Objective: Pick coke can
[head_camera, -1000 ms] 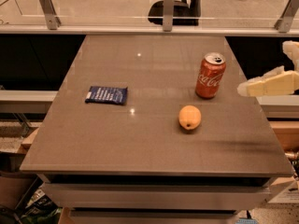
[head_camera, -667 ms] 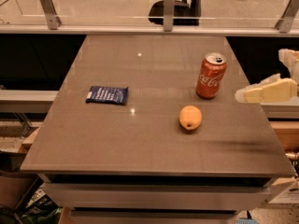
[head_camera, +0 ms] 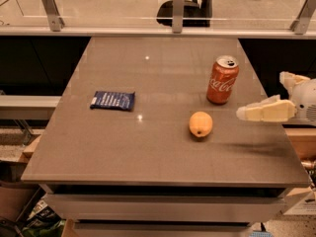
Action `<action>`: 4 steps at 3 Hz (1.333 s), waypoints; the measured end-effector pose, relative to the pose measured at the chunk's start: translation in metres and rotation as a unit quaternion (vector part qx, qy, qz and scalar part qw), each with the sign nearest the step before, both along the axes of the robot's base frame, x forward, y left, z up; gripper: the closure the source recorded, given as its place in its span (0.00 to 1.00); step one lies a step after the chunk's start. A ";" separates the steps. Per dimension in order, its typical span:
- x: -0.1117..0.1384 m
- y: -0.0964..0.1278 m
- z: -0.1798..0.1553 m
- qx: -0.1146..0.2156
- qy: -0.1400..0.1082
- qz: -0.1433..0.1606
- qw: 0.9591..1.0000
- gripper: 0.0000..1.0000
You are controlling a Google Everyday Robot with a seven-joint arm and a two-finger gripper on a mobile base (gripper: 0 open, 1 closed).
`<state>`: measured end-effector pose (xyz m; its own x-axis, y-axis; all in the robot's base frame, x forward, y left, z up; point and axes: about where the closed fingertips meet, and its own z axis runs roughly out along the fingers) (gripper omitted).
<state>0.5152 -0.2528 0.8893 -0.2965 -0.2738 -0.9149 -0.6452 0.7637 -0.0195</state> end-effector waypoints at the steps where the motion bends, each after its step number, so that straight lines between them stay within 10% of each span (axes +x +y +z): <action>1: 0.010 0.008 -0.014 0.029 -0.007 -0.004 1.000 0.00; 4: 0.040 0.039 -0.016 0.080 -0.052 0.020 0.995 0.00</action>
Offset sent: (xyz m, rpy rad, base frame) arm 0.0331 0.0273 -0.0244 0.1787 -0.0879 0.0066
